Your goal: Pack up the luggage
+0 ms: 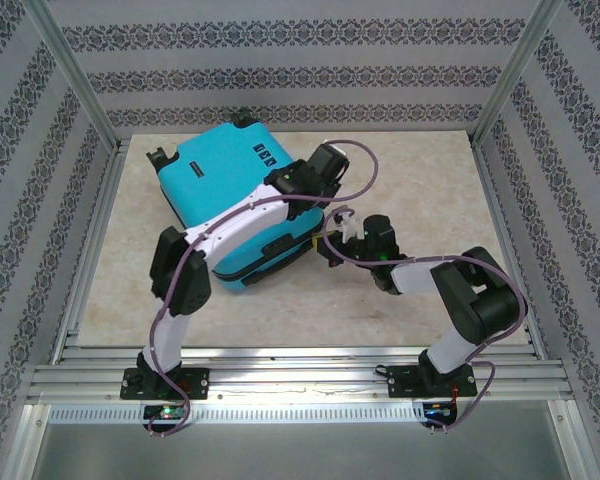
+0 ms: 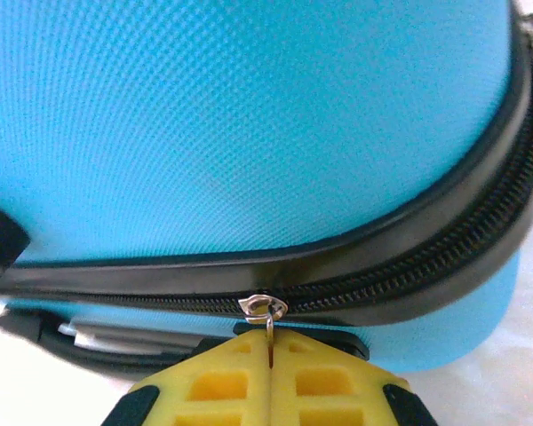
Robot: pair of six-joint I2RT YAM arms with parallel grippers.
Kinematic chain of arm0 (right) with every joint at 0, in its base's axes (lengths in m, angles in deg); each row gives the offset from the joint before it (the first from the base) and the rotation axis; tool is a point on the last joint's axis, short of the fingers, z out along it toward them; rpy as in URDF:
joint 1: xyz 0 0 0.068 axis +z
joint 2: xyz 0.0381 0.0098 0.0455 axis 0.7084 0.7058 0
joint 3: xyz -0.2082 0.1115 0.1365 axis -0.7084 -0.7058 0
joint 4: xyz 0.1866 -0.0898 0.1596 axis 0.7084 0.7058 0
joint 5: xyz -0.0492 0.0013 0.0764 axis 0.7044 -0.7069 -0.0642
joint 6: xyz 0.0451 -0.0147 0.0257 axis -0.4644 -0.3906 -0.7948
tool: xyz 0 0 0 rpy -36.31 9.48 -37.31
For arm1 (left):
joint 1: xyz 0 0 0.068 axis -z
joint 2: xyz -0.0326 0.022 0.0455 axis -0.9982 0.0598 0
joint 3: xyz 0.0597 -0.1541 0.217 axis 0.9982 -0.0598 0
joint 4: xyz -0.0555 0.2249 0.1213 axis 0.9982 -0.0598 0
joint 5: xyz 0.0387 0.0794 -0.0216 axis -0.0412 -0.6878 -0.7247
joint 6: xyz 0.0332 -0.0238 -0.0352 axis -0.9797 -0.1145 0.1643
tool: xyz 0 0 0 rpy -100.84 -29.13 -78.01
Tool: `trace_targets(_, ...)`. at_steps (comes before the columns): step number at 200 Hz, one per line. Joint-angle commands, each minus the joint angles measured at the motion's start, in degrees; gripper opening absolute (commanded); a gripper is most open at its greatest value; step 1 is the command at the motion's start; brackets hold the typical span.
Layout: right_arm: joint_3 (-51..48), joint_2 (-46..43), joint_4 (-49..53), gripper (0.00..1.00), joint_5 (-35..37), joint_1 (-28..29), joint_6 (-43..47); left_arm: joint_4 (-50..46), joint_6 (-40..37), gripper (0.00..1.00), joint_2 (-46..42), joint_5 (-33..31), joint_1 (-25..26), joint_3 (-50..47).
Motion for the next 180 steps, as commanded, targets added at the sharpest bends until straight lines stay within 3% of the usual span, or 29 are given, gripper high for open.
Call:
trace_targets(1,-1.06,-3.32,-3.15,0.0,-0.1,2.2,2.15,-7.52,2.95,0.65,-4.88,-0.53,-0.36,-10.35)
trace_targets(48,-2.99,-6.96,-1.07,0.0,8.92,11.35,2.77,-6.65,9.37,0.65,-16.85,-3.3,-0.4,-27.41)
trace_targets(61,-2.8,-8.09,1.46,0.0,16.68,13.48,0.99,-6.45,10.89,0.65,-18.62,-4.53,-0.49,-29.89)
trace_targets(85,-2.41,-11.08,10.4,0.0,38.69,17.27,-3.67,-6.88,13.1,0.63,-19.39,-7.23,-0.49,-32.33)
trace_targets(118,-0.14,-12.2,16.93,0.0,49.42,17.61,-3.0,-7.51,14.46,0.63,-19.48,-7.7,-0.49,-34.79)
trace_targets(142,2.56,-10.01,15.44,0.0,44.67,14.98,1.15,-6.32,13.94,0.62,-20.74,-6.88,-0.55,-36.76)
trace_targets(180,5.54,-2.79,2.19,0.0,22.3,8.32,11.5,-2.54,11.69,0.6,-23.75,-2.57,-0.49,-40.82)
